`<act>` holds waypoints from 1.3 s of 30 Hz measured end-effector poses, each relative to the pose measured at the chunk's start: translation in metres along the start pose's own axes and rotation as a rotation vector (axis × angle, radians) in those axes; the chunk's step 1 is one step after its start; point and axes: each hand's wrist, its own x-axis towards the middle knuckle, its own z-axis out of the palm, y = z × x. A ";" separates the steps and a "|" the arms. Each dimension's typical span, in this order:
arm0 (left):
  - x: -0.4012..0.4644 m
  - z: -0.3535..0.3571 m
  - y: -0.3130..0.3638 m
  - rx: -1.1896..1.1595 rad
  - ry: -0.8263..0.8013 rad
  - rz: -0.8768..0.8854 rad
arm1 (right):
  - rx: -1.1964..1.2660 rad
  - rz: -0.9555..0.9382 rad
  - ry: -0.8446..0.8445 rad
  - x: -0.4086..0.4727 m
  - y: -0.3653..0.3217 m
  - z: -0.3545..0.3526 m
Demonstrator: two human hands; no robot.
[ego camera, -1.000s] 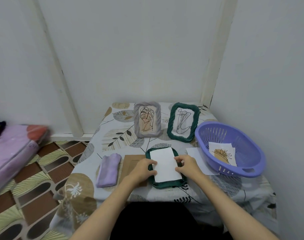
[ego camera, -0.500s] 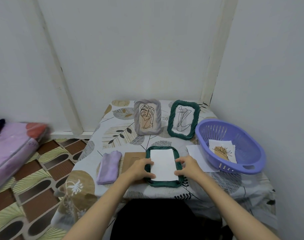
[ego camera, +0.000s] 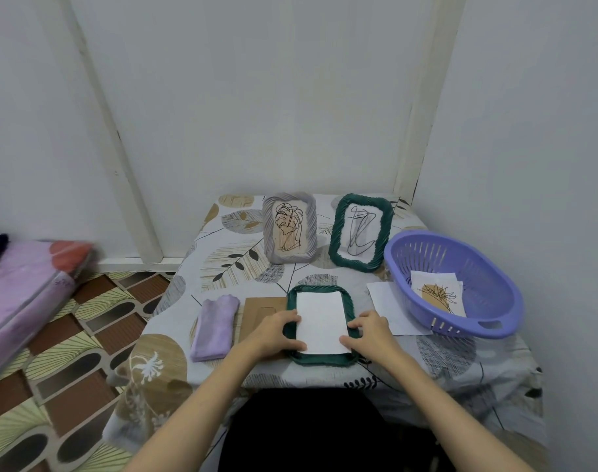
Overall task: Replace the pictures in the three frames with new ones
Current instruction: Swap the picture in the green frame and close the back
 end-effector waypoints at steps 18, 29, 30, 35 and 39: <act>0.002 -0.007 -0.001 0.025 -0.051 0.032 | 0.012 -0.019 -0.089 0.001 0.001 -0.007; 0.006 -0.009 -0.002 0.058 -0.064 0.053 | 0.095 -0.035 -0.144 0.003 0.003 -0.022; 0.006 -0.009 -0.002 0.060 -0.052 0.057 | 0.095 -0.030 -0.147 0.004 0.003 -0.024; 0.004 -0.008 0.000 0.094 -0.014 0.062 | 0.069 -0.005 -0.124 0.006 0.006 -0.024; 0.002 -0.006 0.000 0.088 0.014 0.057 | 0.090 0.010 -0.117 0.005 0.007 -0.020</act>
